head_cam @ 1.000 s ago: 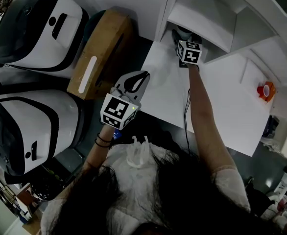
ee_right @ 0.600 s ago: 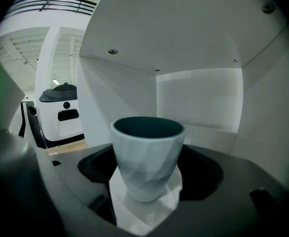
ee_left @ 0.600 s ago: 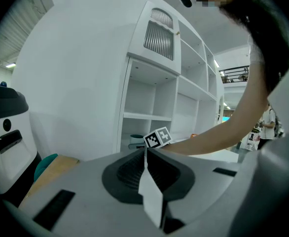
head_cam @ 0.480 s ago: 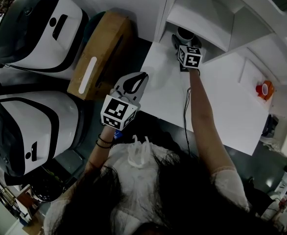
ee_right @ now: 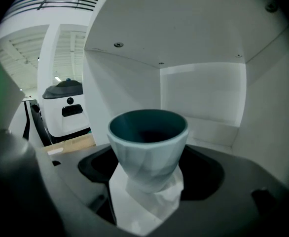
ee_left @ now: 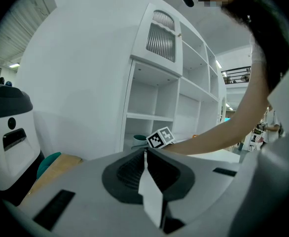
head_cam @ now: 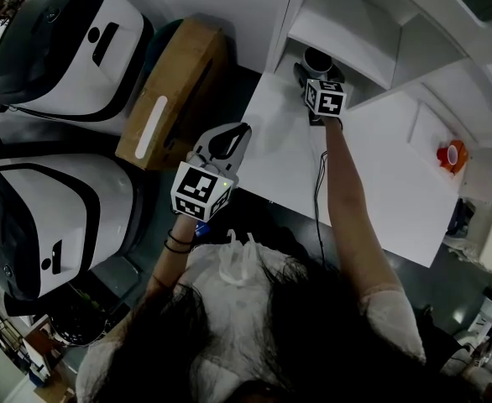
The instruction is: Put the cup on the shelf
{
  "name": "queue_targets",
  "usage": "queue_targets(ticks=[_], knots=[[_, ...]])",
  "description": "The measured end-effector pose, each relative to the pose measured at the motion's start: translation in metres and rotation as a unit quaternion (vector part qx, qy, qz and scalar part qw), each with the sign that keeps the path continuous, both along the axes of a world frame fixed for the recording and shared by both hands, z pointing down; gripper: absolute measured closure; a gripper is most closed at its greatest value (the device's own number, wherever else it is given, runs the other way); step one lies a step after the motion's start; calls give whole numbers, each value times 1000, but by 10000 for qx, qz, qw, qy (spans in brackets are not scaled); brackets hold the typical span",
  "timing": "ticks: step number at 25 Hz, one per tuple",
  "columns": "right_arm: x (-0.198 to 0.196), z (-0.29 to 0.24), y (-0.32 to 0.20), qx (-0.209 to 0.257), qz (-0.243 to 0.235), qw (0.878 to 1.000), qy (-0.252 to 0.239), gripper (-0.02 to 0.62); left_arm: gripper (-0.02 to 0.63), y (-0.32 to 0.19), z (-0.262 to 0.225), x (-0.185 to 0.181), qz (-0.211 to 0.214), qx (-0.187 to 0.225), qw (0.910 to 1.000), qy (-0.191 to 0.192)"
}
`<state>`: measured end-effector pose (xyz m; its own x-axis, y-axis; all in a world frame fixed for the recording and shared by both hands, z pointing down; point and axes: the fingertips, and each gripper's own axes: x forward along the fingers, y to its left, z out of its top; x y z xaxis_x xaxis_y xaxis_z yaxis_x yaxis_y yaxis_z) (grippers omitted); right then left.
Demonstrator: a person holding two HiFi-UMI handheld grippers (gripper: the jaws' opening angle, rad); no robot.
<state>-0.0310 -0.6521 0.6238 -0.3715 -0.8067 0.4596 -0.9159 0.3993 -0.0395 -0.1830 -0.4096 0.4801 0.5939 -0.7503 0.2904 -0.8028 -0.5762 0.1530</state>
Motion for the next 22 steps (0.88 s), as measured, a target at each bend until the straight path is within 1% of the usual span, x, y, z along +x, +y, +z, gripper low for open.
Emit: queue_targets(ticks=[2,6,10,12,14,16,19,22], knots=[[0,2,1,-146,66,9998,-68,233,583,-1,0,-3,-37,-10,10000,8],[2,6,5,-336,140,9993,-13,233,583,-3,0,-11,-132,6,9999,-1],[7,17,19,-609,286,9977,-61,233,583,-4,1,-22,-305,-18,9995,-29],[12,18,27,-613,341,9975,-78,235,583,-4,0,-25,-355,-9,9994,-29],[15,11,36,-503,339,9981,-121,235,583,-4,-2,-25,-374,18,9993,-30],[13,0,48,-361,158,9992,-101,235,583,-2,-4,-22,-374,47,9993,-21],[6,-22,72,-128,-279,9995,-51,235,583,2,-9,-10,-309,90,9995,0],[-2,-53,100,141,-660,9976,-170,235,583,7,-15,5,-200,138,9997,24]])
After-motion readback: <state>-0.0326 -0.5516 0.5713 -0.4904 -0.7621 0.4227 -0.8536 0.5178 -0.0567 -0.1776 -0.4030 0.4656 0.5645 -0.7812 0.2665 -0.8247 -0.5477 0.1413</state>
